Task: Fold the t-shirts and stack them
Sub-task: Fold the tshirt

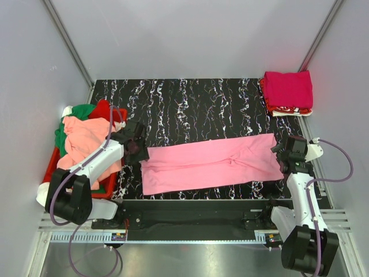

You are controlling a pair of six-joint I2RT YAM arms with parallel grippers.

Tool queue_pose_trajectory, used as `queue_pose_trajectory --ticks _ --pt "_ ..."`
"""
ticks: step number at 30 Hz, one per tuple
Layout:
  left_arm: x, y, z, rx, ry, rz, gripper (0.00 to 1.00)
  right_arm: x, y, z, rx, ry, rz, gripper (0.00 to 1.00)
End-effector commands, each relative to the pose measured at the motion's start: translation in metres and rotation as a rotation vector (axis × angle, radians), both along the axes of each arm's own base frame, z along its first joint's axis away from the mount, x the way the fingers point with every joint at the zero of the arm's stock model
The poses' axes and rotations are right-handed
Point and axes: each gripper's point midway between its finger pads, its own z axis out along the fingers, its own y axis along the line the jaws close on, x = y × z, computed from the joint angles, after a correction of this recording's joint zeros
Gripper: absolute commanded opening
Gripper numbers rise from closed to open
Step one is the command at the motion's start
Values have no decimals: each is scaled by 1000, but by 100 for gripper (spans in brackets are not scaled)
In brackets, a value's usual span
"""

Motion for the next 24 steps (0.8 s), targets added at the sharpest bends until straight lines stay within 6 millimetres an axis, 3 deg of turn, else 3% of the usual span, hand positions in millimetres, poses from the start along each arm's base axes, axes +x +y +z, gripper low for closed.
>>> queue_pose_trajectory --ticks 1,4,7,9,13,16,17,24 --pt "-5 10 18 38 -5 26 69 -8 -10 -4 8 43 -90 100" --pt "3 7 52 31 -57 -27 90 -10 -15 2 -12 52 -104 100" --pt "7 3 84 10 -137 -103 93 1 -12 24 -46 -17 -28 100" --pt "2 7 93 15 -183 -122 94 15 5 41 -39 -87 123 100" --pt "-9 12 99 13 -255 -152 94 45 49 64 51 -198 402 88" --pt "-12 15 107 6 -321 -141 94 61 79 52 181 -153 568 86" --pt "-10 14 111 -4 -344 -146 94 65 92 38 241 -110 639 84" --pt "-11 12 120 -31 -405 -154 94 81 134 2 298 70 832 79"
